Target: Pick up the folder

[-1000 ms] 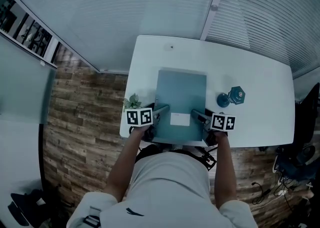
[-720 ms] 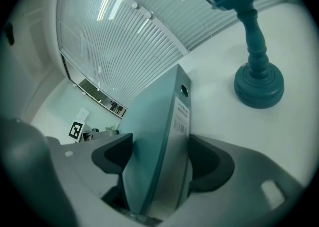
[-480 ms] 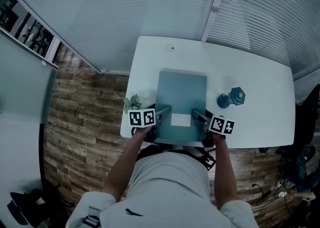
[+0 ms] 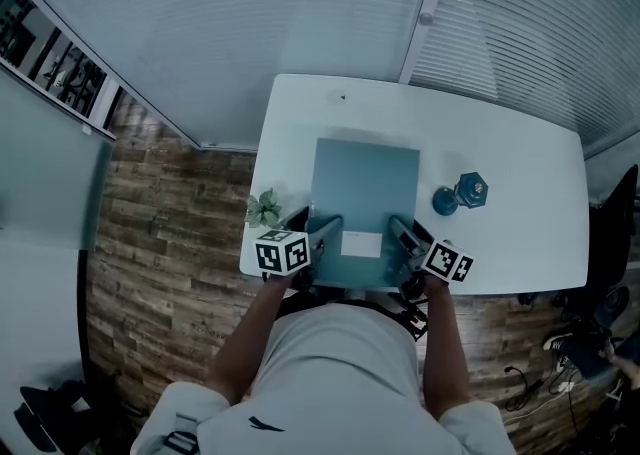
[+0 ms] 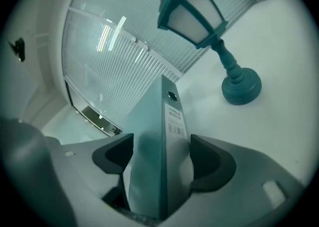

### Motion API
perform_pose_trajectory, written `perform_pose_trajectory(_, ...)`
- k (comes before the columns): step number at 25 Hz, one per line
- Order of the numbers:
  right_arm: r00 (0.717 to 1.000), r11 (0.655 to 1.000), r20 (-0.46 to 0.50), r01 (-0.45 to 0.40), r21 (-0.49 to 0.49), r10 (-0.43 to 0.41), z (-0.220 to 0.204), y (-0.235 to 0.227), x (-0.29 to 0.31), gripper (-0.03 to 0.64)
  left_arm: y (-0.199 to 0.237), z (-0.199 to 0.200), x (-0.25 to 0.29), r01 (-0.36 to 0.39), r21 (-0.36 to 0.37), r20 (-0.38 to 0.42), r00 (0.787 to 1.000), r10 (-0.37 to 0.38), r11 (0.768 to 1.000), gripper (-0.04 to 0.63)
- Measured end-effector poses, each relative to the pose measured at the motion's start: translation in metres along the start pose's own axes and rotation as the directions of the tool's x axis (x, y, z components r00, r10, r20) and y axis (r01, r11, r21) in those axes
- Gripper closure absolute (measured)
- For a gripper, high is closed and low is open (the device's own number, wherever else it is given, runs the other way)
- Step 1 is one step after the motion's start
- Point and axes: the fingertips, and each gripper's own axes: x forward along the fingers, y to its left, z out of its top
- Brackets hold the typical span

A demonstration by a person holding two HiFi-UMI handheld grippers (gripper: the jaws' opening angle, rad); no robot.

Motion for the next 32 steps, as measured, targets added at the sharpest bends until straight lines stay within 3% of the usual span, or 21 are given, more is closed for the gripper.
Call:
perform_pose_trajectory(3, 0.994, 0.994, 0.008, -0.107, -0.013, 0.107, 0.007, 0.016, -0.005, 0.262, -0.005, 0.008, -0.008, 0.042, 0.02, 0.068, 0.997, -0.043, 0.999, 0.204)
perform_pose_trajectory(7, 0.983, 0.982, -0.113, -0.156, -0.109, 0.144, -0.006, 0.028, -0.004, 0.184, -0.016, 0.016, -0.016, 0.116, 0.078, 0.122, 0.985, -0.125, 0.99, 0.204)
perform_pose_trajectory(11, 0.948, 0.962, -0.237, -0.247, -0.118, 0.214, -0.018, 0.037, -0.011, 0.241, -0.024, 0.023, -0.024, 0.173, 0.159, 0.133, 0.972, -0.195, 0.972, 0.204)
perform_pose_trajectory(14, 0.887, 0.915, -0.31, -0.39, -0.103, 0.343, -0.022, 0.059, -0.022, 0.275, -0.029, 0.031, -0.033, 0.266, 0.131, 0.156, 0.946, -0.284, 0.955, 0.212)
perform_pose_trajectory(16, 0.81, 0.845, -0.324, -0.531, -0.054, 0.488, -0.022, 0.089, -0.028, 0.305, -0.038, 0.037, -0.038, 0.351, 0.077, 0.188, 0.914, -0.36, 0.933, 0.242)
perform_pose_trajectory(17, 0.775, 0.81, -0.319, -0.585, -0.035, 0.545, -0.021, 0.104, -0.031, 0.253, -0.042, 0.04, -0.04, 0.374, 0.07, 0.203, 0.902, -0.38, 0.925, 0.241)
perform_pose_trajectory(18, 0.757, 0.79, -0.316, -0.612, -0.037, 0.571, -0.02, 0.114, -0.032, 0.249, -0.044, 0.042, -0.042, 0.38, 0.079, 0.214, 0.897, -0.388, 0.922, 0.242)
perform_pose_trajectory(24, 0.734, 0.754, -0.37, -0.646, -0.121, 0.569, -0.023, 0.133, -0.036, 0.244, -0.056, 0.058, -0.061, 0.352, 0.167, 0.23, 0.895, -0.383, 0.921, 0.238)
perform_pose_trajectory(27, 0.736, 0.739, -0.339, -0.657, -0.148, 0.587, -0.015, 0.145, -0.038, 0.293, -0.064, 0.071, -0.074, 0.334, 0.22, 0.259, 0.886, -0.385, 0.917, 0.238)
perform_pose_trajectory(32, 0.717, 0.668, -0.3, -0.696, -0.262, 0.63, -0.007, 0.169, -0.051, 0.31, -0.084, 0.094, -0.096, 0.349, 0.324, 0.283, 0.851, -0.442, 0.879, 0.238)
